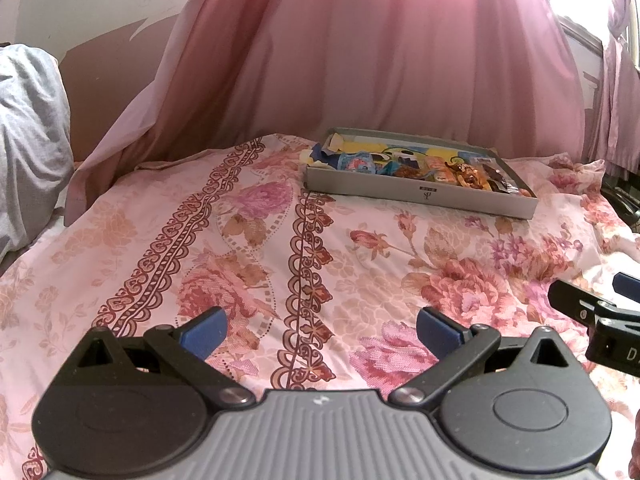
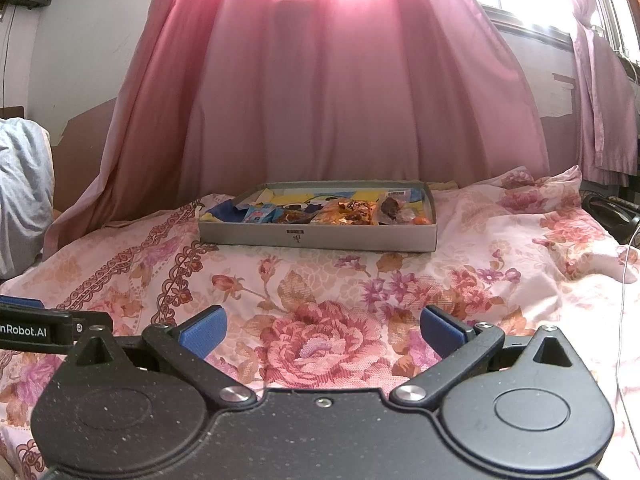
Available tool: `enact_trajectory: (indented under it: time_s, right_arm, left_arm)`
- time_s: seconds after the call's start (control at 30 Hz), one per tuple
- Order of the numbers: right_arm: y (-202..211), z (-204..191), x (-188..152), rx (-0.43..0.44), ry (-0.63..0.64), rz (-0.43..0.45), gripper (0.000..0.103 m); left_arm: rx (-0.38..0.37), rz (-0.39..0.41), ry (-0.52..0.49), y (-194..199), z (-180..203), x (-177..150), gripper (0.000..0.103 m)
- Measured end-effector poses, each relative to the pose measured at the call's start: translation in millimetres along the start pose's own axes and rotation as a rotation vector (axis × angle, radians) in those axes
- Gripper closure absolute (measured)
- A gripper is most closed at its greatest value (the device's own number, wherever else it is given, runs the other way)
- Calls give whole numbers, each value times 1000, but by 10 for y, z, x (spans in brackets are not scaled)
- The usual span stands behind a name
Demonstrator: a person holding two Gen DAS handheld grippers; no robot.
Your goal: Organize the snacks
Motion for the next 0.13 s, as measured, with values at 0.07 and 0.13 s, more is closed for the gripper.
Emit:
enact_trajectory:
  time_s: [0.07,0.13]
  right_arm:
    - [1,-1,-1,-1,0,-1,1]
    - [-1,-11,-9,0,0,-2,1]
  left_arm:
    - [0,0,1,0,2,-1,0]
    - [0,-1,1,-1,-1,0,0]
Point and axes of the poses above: each gripper's, at about its wrist camera, not at the fingertips, and y roughly against the way its jaws point, z to its right, x to its top, the point moved 4 cm from there along -y, roughly the way its jaws point, and after that the axes turned 13 degrees about z, right-handed, at the moved point
